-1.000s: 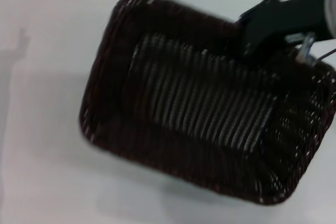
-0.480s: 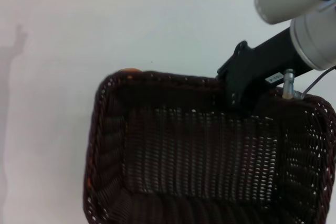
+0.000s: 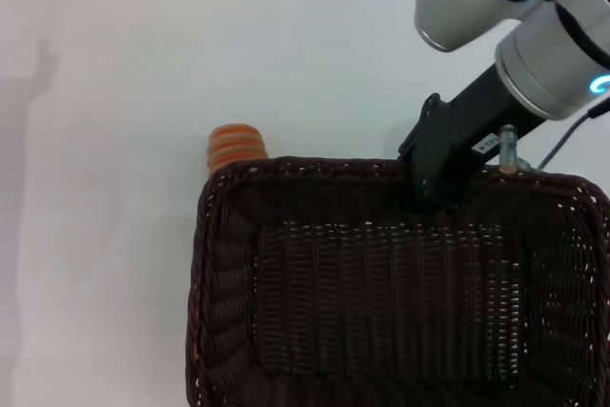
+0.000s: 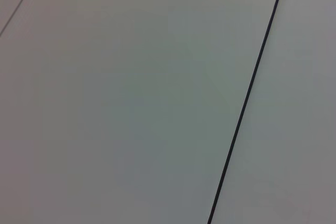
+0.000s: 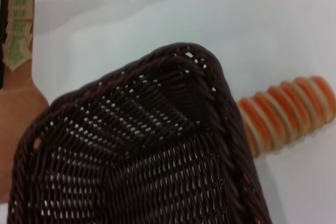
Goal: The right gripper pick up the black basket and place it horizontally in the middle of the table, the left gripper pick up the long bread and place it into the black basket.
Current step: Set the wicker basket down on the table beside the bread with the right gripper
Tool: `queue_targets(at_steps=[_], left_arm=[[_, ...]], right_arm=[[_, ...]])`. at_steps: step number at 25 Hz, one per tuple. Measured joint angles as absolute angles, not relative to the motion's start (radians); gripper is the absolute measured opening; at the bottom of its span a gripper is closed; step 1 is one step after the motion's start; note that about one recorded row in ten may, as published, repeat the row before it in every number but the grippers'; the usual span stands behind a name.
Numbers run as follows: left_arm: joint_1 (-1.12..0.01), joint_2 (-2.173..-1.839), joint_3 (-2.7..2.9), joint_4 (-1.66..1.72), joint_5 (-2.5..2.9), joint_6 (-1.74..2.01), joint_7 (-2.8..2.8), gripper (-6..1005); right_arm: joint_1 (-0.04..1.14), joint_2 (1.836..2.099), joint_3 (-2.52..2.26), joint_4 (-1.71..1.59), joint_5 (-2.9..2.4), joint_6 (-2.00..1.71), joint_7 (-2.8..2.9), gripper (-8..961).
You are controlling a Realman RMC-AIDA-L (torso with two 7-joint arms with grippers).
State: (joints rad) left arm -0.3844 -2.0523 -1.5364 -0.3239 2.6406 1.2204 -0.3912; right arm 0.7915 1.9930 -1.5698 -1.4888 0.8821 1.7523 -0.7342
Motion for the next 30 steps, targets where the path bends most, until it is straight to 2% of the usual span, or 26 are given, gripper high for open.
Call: queue_targets(at_steps=[6, 16, 27, 29, 30], left_arm=[[-0.388, -2.057, -1.545, -0.335, 2.64, 1.218, -0.392, 870], [-0.39, -2.059, -1.546, -0.338, 2.64, 1.218, -0.422, 871], [-0.388, -2.059, -1.546, -0.338, 2.639, 1.224, -0.44, 870], [-0.387, -2.058, -1.546, -0.338, 2.638, 1.226, -0.445, 870], [-0.386, -2.059, -1.546, -0.338, 2.638, 1.227, -0.446, 870]], right_arm=[[0.873, 1.991, -1.565, -1.356, 0.835, 1.75, -0.771, 141], [0.929, 2.003, -1.554, -1.284, 0.793, 1.738, -0.78, 136], [0.995, 2.033, -1.562, -1.221, 0.761, 1.734, -0.769, 244], [0.999, 2.036, -1.565, -1.218, 0.753, 1.734, -0.766, 370], [1.001, 2.037, -1.566, -1.217, 0.749, 1.734, -0.765, 370]])
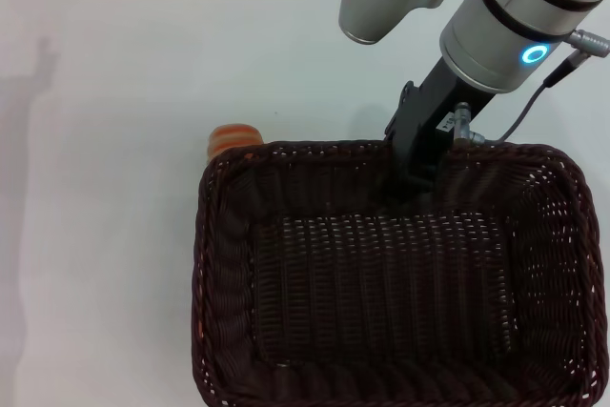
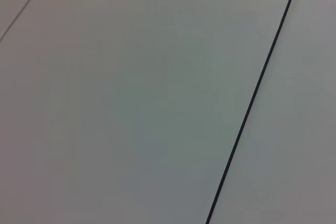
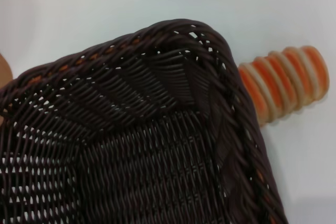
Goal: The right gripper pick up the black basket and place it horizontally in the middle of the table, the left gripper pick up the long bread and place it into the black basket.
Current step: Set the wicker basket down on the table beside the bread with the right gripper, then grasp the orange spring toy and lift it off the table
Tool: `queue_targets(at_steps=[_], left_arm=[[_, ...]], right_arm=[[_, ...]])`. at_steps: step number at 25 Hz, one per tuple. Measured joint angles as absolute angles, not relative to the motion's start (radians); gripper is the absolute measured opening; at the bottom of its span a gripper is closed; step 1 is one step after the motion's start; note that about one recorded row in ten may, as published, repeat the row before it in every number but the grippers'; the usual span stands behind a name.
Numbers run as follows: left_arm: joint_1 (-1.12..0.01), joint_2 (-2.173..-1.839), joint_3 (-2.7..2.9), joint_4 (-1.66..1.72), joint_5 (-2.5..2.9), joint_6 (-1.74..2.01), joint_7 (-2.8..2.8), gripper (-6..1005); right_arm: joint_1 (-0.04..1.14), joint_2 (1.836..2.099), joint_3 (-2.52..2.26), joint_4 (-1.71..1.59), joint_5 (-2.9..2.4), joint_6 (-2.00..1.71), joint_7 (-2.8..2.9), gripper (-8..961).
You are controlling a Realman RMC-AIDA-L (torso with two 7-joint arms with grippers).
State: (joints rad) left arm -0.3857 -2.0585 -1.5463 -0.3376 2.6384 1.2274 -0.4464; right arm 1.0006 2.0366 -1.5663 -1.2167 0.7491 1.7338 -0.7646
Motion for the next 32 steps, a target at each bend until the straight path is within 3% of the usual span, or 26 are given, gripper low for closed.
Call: queue_targets(at_steps=[22, 27, 32], left_arm=[[-0.378, -2.056, -1.548, -0.349, 2.642, 1.239, -0.447, 871], [-0.376, -2.053, -1.548, -0.357, 2.646, 1.241, -0.446, 871], [-0.373, -2.051, -1.548, -0.361, 2.646, 1.242, -0.446, 871]], right_arm=[[0.979, 2.053, -1.56, -1.283, 0.656, 1.644, -0.725, 372], [0.946, 2.054, -1.547, -1.342, 0.578, 1.548, -0.715, 371], [0.864, 2.074, -1.526, -1.437, 0.478, 1.385, -0.701, 371]])
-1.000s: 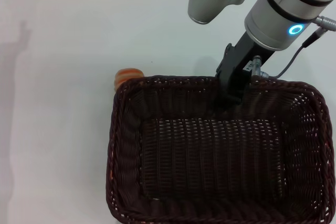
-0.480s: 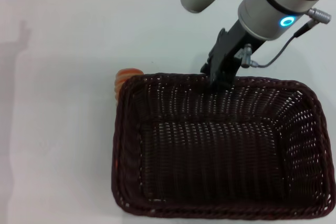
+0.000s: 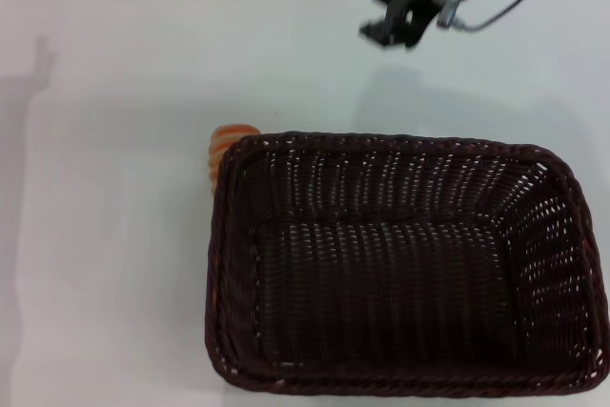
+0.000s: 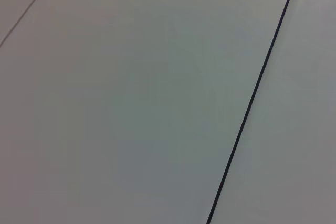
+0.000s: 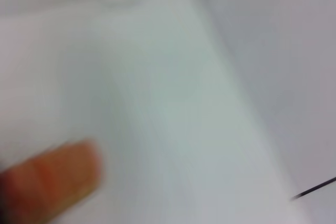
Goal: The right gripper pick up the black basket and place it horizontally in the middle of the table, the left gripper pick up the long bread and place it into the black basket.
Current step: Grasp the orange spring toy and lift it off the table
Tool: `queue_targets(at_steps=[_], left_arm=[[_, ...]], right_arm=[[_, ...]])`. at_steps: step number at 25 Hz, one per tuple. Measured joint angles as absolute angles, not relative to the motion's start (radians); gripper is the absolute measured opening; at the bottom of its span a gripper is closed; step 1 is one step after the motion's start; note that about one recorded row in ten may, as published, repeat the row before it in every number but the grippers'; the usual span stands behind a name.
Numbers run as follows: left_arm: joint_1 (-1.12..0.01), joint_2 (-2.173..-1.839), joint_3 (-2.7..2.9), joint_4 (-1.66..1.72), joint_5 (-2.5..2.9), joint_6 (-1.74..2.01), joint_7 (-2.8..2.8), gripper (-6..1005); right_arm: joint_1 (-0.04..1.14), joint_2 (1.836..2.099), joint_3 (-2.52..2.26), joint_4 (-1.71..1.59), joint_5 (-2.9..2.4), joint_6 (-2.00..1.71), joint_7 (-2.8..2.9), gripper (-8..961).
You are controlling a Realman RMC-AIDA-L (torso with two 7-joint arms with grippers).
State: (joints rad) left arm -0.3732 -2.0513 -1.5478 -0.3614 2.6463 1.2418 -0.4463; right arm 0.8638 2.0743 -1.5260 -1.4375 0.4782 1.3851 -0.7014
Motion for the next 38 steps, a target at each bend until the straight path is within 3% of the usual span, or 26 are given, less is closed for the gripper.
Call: queue_targets(at_steps=[9, 18, 28, 38], left_arm=[[-0.364, -2.052, -1.537, -0.351, 2.653, 1.243, -0.437, 870], [-0.354, -2.051, -1.537, -0.35, 2.698, 1.243, -0.436, 870], [-0.342, -2.056, -1.524, -0.35, 2.7, 1.245, -0.439, 871], [-0.335, -2.059, -1.489, -0.35, 2.7, 1.24, -0.444, 871]], right_arm=[[0.458, 2.08, -1.579, -1.632, 0.475, 0.772, -0.666, 371], [0.111, 2.079, -1.822, -1.506, 0.495, -0.111, -0.674, 371], [0.103, 2.084, -1.975, -1.016, 0.588, -1.005, -0.554, 371], [0.147, 2.084, -1.963, -0.643, 0.737, -1.37, -0.197, 371]])
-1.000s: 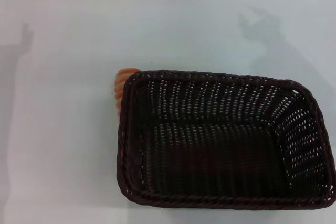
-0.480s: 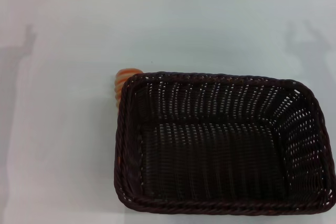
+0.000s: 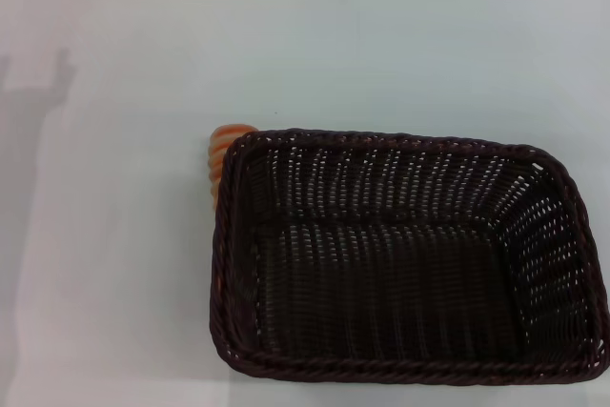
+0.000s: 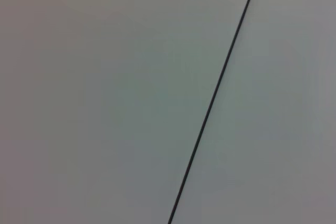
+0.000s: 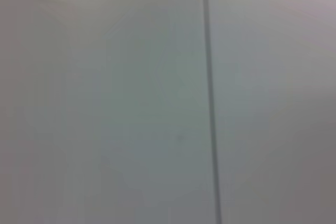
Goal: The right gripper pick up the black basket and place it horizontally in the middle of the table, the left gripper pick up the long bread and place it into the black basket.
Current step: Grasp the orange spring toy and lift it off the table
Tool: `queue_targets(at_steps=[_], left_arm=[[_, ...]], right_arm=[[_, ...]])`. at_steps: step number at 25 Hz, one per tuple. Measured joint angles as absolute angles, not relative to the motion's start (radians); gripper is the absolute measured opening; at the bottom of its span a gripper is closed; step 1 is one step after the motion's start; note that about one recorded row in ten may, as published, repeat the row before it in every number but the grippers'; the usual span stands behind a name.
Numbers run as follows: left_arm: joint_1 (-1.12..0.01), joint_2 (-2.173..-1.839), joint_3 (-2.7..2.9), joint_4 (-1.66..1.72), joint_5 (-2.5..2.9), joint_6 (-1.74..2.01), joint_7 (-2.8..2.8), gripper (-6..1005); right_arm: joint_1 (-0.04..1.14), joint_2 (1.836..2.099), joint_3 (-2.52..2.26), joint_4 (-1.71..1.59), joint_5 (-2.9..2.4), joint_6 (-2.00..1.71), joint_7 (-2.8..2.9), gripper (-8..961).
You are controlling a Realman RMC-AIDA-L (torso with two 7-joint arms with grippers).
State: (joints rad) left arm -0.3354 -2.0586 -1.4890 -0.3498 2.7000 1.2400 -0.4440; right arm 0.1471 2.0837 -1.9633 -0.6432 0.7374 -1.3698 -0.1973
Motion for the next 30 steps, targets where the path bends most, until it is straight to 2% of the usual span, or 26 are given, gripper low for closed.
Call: queue_targets(at_steps=[22, 26, 30], left_arm=[[-0.333, -2.06, -1.429, -0.358, 2.7, 1.229, -0.446, 870], [-0.331, -2.051, -1.384, -0.386, 2.7, 1.18, -0.454, 871], [-0.328, -2.027, -1.344, -0.432, 2.729, 1.081, -0.487, 870]], right_arm=[[0.167, 2.086, -1.985, -0.525, 0.802, -1.413, -0.145, 370], [0.173, 2.086, -1.985, -0.518, 0.802, -1.412, -0.144, 370], [0.183, 2.086, -1.985, -0.505, 0.803, -1.406, -0.14, 370]])
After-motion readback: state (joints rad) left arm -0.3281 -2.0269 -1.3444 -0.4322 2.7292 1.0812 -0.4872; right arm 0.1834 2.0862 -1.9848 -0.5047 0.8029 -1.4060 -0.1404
